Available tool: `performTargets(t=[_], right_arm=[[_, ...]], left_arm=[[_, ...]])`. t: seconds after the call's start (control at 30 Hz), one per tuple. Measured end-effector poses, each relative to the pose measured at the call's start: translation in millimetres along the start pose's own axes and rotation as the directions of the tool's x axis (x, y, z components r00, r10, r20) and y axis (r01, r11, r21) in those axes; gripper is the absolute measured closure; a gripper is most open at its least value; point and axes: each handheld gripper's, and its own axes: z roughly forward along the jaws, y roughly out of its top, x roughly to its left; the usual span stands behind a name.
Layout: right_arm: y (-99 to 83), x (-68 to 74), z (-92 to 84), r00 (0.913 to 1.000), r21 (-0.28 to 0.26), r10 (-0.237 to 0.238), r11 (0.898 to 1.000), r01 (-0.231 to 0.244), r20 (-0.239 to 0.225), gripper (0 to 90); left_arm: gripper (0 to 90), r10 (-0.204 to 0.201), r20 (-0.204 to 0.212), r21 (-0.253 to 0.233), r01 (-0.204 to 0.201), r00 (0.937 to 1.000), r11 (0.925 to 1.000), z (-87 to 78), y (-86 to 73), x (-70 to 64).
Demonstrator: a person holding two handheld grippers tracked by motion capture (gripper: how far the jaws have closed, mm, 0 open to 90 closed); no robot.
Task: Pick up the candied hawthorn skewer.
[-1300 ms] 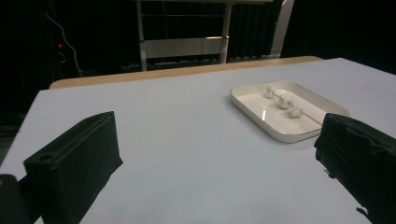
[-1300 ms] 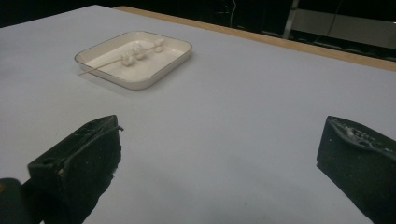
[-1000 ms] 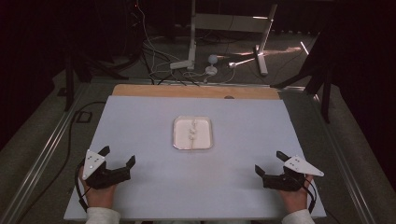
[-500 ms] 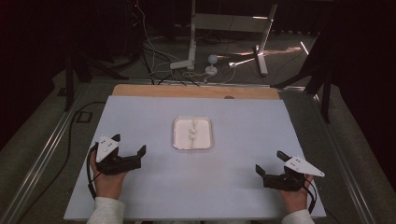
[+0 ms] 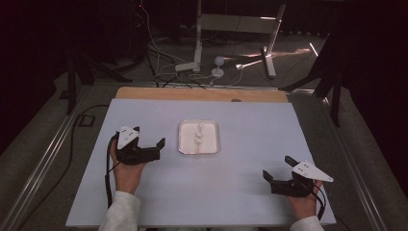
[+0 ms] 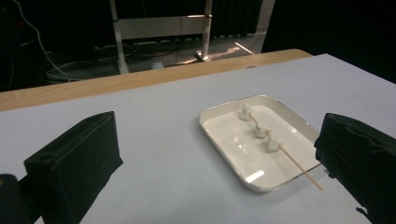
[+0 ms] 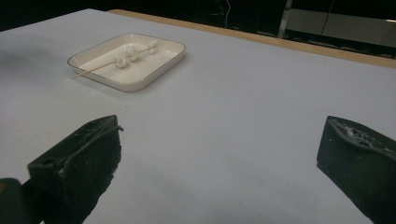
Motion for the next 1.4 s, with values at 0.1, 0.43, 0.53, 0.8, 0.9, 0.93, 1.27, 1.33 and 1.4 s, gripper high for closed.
performTargets(t=[0.1,0.43,0.53,0.8,0.9,0.93,1.27,1.33,1.4], right_arm=[[-0.3,-0.7,0.4,1.0,0.002,-0.001,1.0,0.001,0.0,0.0],[-0.9,-1.6,0.2,1.0,0.005,-0.004,1.0,0.004,0.004,0.0],[-1.1,-2.3,0.1,1.0,0.006,-0.003,1.0,0.003,0.005,0.0],[-1.5,-2.6,0.7,1.0,0.008,-0.007,1.0,0.007,0.004,0.0],[-1.7,-2.5,0.9,1.0,0.009,-0.007,1.0,0.007,0.001,0.0],[-1.7,-2.4,1.0,1.0,0.009,-0.007,1.0,0.007,0.001,0.0],[-2.0,-2.6,1.4,0.9999,0.016,-0.012,1.0,0.012,0.001,0.0],[-2.1,-2.6,1.5,0.9999,0.016,-0.014,1.0,0.014,0.001,0.0],[-2.2,-2.6,1.7,0.9999,0.017,-0.015,1.0,0.015,0.0,0.0]], left_arm=[[1.0,0.016,0.011,0.006,-0.016,0.9998,0.9999,7.0,3.5,-5.1],[0.9,0.01,0.017,0.044,-0.011,0.9998,0.999,37.4,7.8,-20.4],[0.9,0.023,0.025,0.068,-0.025,0.9994,0.9974,46.3,6.4,-26.1],[1.0,0.017,0.045,0.116,-0.022,0.9988,0.9929,68.1,0.4,-38.4],[1.0,0.019,0.056,0.13,-0.026,0.9983,0.9911,76.0,-2.1,-43.0],[1.0,0.024,0.058,0.137,-0.032,0.998,0.9901,78.5,-2.9,-44.3],[1.2,0.047,0.081,0.199,-0.062,0.9956,0.978,104.8,-14.6,-58.6],[1.3,0.046,0.082,0.21,-0.062,0.9956,0.9758,107.2,-15.7,-59.9],[2.2,0.047,0.075,0.24,-0.064,0.9961,0.9687,114.9,-19.3,-64.4]])
